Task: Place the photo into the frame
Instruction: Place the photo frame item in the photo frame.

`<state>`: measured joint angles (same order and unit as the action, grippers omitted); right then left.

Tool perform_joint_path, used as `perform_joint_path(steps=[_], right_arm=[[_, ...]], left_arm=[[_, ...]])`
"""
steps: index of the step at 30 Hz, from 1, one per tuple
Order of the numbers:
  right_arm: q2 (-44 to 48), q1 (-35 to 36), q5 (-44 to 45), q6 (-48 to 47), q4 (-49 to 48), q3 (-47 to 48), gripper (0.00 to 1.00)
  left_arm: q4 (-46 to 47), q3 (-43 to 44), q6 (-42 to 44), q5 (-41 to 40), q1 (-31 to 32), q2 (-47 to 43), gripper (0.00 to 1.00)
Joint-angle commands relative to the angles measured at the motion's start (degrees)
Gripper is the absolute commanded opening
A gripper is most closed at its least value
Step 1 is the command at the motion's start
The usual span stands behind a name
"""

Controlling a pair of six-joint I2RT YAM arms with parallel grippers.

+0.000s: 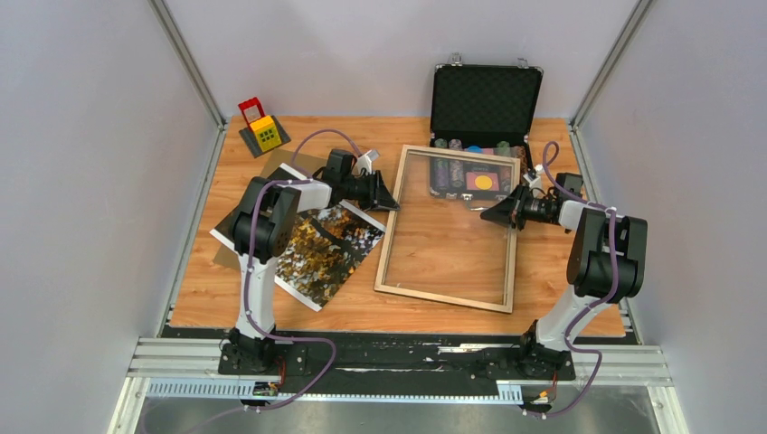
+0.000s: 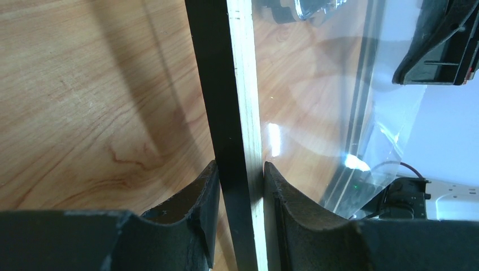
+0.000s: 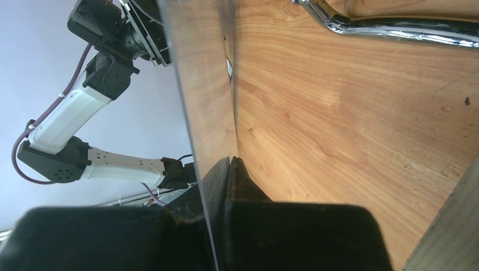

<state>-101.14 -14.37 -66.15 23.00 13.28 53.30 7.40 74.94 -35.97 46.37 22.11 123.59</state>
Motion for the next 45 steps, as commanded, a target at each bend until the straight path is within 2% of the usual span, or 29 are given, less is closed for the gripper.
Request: perform_joint_path(steps=[1, 45], right_arm=[[1.59, 1.45, -3.6, -1.1, 2.12, 1.32, 0.0], [1.73, 0.95, -5.3, -6.53, 7.57, 1.61, 0.0]], left_arm=[[0.09, -1.75, 1.91, -6.79, 0.74, -1.11, 0.24], [1.53, -3.61, -0.02, -9.18, 0.77, -1.86, 0.26]])
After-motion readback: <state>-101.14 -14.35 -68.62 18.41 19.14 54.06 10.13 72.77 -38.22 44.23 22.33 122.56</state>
